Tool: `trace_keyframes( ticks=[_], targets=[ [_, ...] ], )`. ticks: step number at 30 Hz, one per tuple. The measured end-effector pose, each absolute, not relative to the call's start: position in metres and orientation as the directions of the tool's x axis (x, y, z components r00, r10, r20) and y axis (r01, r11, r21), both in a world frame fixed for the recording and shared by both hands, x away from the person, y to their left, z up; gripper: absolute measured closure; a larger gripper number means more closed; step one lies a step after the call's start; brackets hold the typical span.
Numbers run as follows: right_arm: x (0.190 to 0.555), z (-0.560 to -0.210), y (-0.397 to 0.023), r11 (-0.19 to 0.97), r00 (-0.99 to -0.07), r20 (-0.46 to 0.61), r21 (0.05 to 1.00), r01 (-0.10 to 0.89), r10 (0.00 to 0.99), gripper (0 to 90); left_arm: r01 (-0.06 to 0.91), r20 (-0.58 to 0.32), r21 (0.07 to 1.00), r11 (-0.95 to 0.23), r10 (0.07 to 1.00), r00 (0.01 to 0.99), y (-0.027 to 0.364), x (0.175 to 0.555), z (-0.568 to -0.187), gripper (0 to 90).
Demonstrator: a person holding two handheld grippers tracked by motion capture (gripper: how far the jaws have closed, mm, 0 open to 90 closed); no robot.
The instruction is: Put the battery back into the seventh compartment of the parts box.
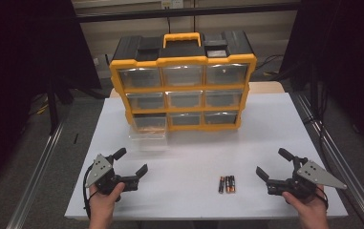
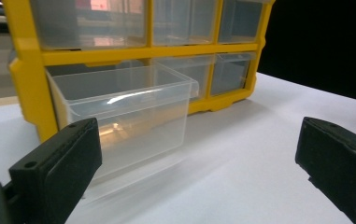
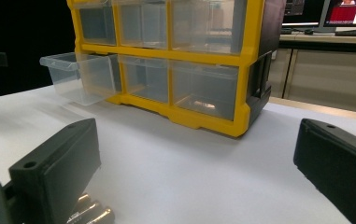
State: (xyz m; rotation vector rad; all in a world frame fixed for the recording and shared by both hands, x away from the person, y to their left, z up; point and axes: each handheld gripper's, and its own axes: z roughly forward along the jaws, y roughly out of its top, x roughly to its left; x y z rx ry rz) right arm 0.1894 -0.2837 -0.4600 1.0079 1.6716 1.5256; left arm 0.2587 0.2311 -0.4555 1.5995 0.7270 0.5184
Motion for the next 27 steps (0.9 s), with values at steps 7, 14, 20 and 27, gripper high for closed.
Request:
trace_keyframes(
  ticks=[7, 14, 20, 27],
  targets=[
    [0.190, -0.459, -0.284, 0.039, -0.496, 0.022, 0.993, 0.111, 0.868, 0.6, 0.167, -0.079, 0.984, -0.059, 0.699, 0.711, 0.222, 0.259, -0.455, 0.7],
    [0.190, -0.460, -0.284, 0.033, -0.491, 0.030, 0.992, 0.121, 0.871, 0.6, 0.163, -0.077, 0.985, -0.065, 0.674, 0.734, 0.202, 0.265, -0.452, 0.6],
    [0.190, -0.460, -0.284, 0.039, -0.493, 0.026, 0.992, 0.121, 0.870, 0.8, 0.160, -0.057, 0.982, -0.104, 0.641, 0.765, 0.181, 0.268, -0.450, 0.6],
    [0.191, -0.461, -0.283, 0.036, -0.495, 0.033, 0.991, 0.129, 0.868, 0.9, 0.182, -0.055, 0.974, -0.135, 0.639, 0.767, 0.162, 0.267, -0.449, 0.7]
  ],
)
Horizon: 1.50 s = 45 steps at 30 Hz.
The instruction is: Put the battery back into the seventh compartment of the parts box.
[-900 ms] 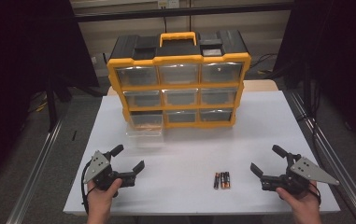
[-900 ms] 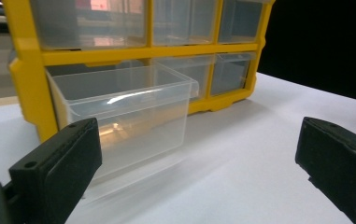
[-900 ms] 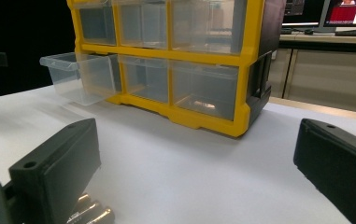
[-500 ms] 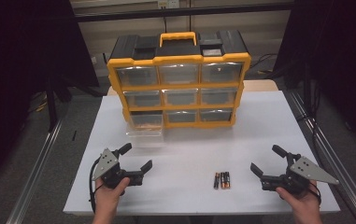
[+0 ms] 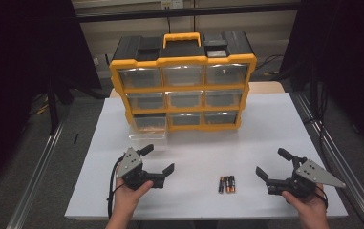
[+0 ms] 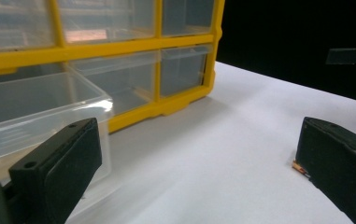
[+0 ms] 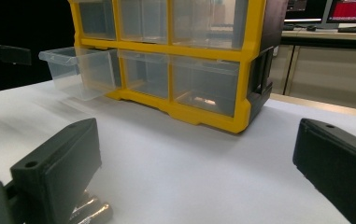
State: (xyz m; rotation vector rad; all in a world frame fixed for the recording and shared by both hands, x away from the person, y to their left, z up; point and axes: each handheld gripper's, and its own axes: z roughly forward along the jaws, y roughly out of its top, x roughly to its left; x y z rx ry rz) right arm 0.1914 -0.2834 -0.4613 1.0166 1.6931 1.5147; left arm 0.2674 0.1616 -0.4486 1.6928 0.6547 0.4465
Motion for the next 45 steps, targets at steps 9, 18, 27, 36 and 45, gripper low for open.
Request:
trace_keyframes(
  ticks=[9, 18, 27, 36, 45],
  targets=[
    [0.191, -0.461, -0.284, 0.038, -0.500, 0.032, 0.991, 0.128, 0.866, 1.0, 0.193, -0.051, 0.962, -0.192, 0.568, 0.821, 0.121, 0.268, -0.449, 1.1],
    [0.192, -0.461, -0.284, 0.036, -0.496, 0.031, 0.992, 0.124, 0.868, 1.1, 0.222, -0.070, 0.948, -0.230, 0.528, 0.846, 0.095, 0.271, -0.451, 1.6],
    [0.192, -0.461, -0.284, 0.037, -0.499, 0.031, 0.991, 0.125, 0.866, 1.2, 0.244, -0.066, 0.920, -0.306, 0.493, 0.867, 0.061, 0.270, -0.451, 2.1],
    [0.192, -0.460, -0.284, 0.041, -0.499, 0.030, 0.991, 0.129, 0.866, 1.4, 0.270, -0.062, 0.889, -0.368, 0.489, 0.870, 0.035, 0.268, -0.452, 3.7],
    [0.192, -0.460, -0.284, 0.036, -0.499, 0.035, 0.991, 0.132, 0.866, 1.5, 0.319, -0.098, 0.838, -0.442, 0.454, 0.886, 0.019, 0.269, -0.456, 15.7]
  ],
)
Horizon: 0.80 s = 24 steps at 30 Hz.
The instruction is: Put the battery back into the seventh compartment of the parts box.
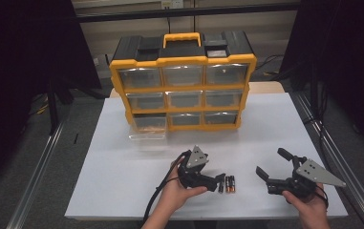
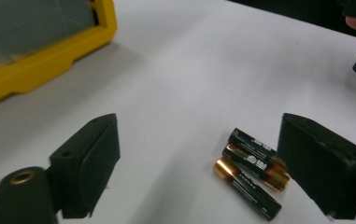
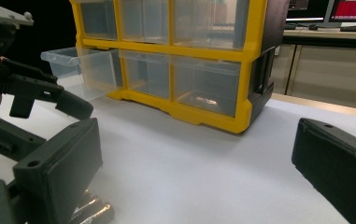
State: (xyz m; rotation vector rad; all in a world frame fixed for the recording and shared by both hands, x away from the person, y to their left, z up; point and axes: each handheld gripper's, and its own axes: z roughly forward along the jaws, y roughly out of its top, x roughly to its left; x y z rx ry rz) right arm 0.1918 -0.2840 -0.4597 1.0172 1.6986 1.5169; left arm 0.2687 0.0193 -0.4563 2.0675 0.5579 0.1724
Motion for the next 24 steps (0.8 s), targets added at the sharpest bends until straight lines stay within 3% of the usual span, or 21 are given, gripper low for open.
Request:
trace_keyframes(
  ticks=[17, 23, 24],
  targets=[
    [0.192, -0.460, -0.285, 0.035, -0.499, 0.035, 0.991, 0.131, 0.866, 1.6, 0.381, -0.131, 0.747, -0.544, 0.442, 0.887, 0.005, 0.260, -0.469, 33.3],
    [0.192, -0.460, -0.285, 0.035, -0.500, 0.036, 0.991, 0.132, 0.865, 1.6, 0.394, -0.128, 0.716, -0.576, 0.447, 0.885, 0.001, 0.258, -0.473, 43.6],
    [0.192, -0.460, -0.285, 0.037, -0.500, 0.035, 0.990, 0.134, 0.865, 1.6, 0.401, -0.131, 0.706, -0.583, 0.449, 0.884, 0.000, 0.258, -0.474, 50.5]
  ],
)
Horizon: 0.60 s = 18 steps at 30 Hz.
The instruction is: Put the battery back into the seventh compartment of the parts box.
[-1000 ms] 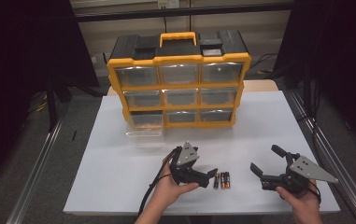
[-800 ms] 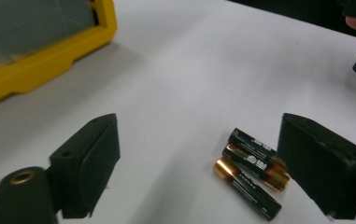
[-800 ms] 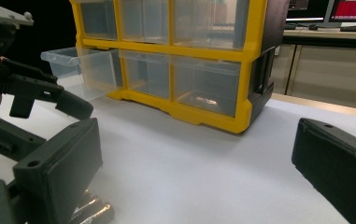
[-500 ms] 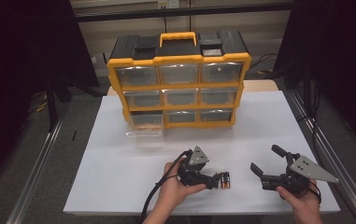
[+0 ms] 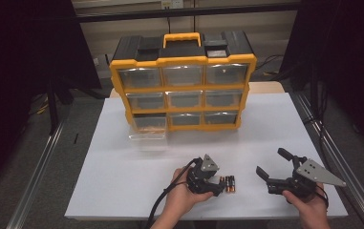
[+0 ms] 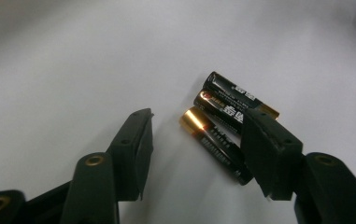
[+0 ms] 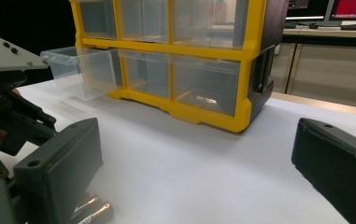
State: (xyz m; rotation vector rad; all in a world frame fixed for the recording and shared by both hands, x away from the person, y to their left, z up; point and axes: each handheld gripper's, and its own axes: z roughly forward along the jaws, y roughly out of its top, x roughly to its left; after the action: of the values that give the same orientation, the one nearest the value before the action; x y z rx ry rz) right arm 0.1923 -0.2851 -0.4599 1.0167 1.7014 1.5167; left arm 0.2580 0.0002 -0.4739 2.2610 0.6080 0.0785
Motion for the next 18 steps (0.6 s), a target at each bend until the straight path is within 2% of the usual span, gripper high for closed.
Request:
trace_keyframes(
  ticks=[8, 14, 18],
  targets=[
    [0.192, -0.460, -0.285, 0.042, -0.505, 0.031, 0.990, 0.133, 0.863, 1.6, 0.431, -0.106, 0.661, -0.614, 0.492, 0.864, 0.007, 0.261, -0.473, 76.8],
    [0.192, -0.460, -0.284, 0.043, -0.505, 0.032, 0.990, 0.136, 0.863, 1.6, 0.444, -0.106, 0.653, -0.614, 0.506, 0.856, 0.009, 0.262, -0.472, 77.3],
    [0.192, -0.459, -0.284, 0.047, -0.508, 0.028, 0.990, 0.133, 0.861, 1.6, 0.487, -0.181, 0.665, -0.567, 0.510, 0.841, 0.020, 0.270, -0.466, 77.3]
  ],
)
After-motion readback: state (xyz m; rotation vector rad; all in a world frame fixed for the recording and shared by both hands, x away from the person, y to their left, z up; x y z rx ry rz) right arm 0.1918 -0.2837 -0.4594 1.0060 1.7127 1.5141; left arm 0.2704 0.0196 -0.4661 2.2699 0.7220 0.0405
